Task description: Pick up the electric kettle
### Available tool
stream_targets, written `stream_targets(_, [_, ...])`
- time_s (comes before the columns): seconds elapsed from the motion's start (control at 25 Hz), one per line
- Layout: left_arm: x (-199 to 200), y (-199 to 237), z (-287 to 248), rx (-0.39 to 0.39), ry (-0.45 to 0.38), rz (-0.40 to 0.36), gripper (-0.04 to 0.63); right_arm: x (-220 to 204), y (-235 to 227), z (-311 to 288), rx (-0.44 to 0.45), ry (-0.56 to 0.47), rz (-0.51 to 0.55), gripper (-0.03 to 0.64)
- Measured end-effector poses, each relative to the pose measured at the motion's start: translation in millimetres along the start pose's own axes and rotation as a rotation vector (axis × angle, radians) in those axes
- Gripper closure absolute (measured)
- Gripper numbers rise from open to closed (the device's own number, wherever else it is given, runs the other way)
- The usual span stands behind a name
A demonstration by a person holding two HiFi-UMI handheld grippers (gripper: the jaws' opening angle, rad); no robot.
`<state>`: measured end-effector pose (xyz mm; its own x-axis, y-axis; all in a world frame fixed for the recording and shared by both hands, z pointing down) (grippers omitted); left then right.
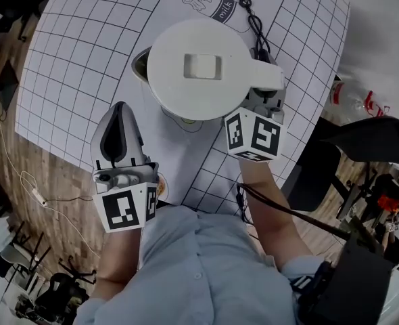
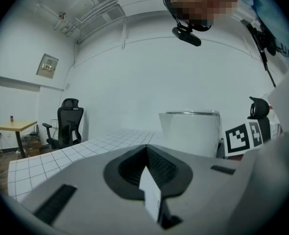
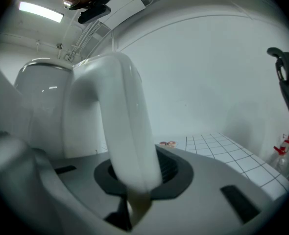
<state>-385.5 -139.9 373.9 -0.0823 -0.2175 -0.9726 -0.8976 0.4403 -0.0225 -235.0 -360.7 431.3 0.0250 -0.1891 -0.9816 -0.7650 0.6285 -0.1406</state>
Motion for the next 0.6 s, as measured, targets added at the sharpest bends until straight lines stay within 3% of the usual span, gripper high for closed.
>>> stream_targets(0.36, [1.9, 0.6, -1.5, 0.006, -0.014, -0.004, 0.595, -4.0, 6.2, 3.1, 0.085, -0.049, 0.038, 0.554])
stream_targets(0.6, [4.8, -1.1, 5.8, -0.003, -0.026, -0.002, 0.595, -7.5, 7.6, 3.5, 0.078, 0.007, 0.037, 0.538])
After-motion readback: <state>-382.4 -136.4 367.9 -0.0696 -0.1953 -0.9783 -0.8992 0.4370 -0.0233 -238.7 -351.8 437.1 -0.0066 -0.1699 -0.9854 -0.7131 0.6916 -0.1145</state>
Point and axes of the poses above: the fingertips, and each gripper's own axes: z backward along the fingers, y to its left, x out of its top, the point moved 5 cm from there along z, backward along the fingers, and after that the axes turned 1 degree about y, right-handed, at the moved point
